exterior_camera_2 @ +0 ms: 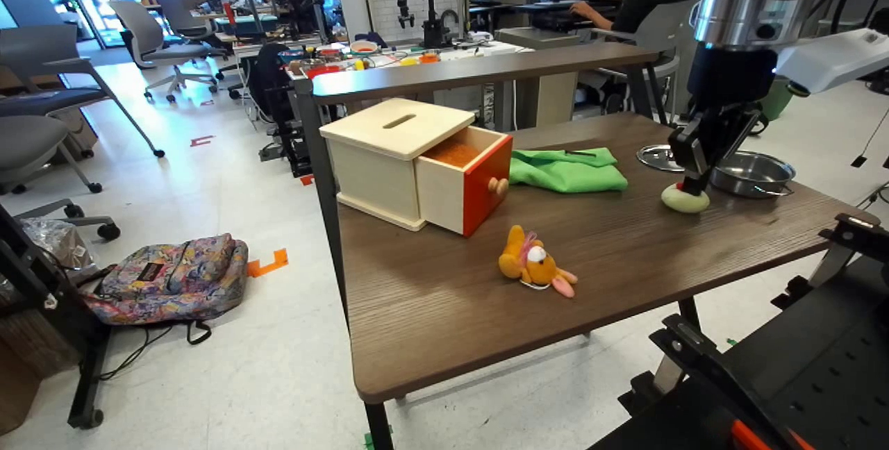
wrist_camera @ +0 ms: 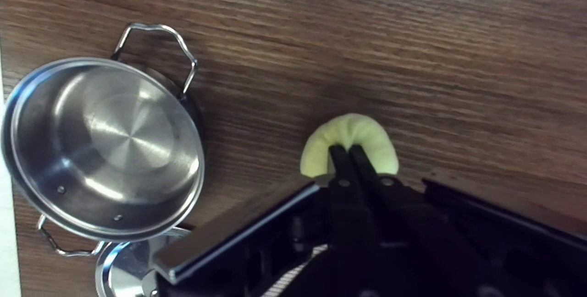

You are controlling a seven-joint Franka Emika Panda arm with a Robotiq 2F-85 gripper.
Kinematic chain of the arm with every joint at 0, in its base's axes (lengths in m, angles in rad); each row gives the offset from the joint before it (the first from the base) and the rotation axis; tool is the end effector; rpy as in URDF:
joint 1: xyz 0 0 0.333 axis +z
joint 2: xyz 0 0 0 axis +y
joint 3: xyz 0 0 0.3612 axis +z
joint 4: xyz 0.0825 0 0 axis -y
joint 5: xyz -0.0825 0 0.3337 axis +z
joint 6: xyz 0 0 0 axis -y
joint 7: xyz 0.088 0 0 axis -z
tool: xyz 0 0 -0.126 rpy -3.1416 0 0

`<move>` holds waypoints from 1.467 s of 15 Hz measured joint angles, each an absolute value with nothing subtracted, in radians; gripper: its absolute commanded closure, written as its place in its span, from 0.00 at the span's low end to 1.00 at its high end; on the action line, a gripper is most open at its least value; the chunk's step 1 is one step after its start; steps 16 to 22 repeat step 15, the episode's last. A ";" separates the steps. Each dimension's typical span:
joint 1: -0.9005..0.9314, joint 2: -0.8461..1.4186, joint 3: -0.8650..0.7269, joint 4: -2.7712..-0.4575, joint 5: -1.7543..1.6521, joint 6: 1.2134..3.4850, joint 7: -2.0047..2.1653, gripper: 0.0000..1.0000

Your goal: Remove the toy from the silver pot and put it on the table

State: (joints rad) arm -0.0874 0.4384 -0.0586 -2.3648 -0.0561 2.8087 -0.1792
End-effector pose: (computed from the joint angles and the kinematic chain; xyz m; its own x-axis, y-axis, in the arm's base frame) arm 0.5003 -0.0714 0.2124 0.9958 0.0916 -0.0035 0.0916 -0.9948 0.0436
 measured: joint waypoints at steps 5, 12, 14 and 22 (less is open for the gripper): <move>-0.087 0.440 -0.072 -2.353 -0.056 2.807 -0.172 0.36; -0.093 0.418 -0.069 -2.368 -0.055 2.810 -0.174 0.00; -0.112 0.367 -0.051 -2.409 -0.051 2.838 -0.190 0.00; -0.116 0.346 -0.049 -2.424 -0.052 2.840 -0.192 0.00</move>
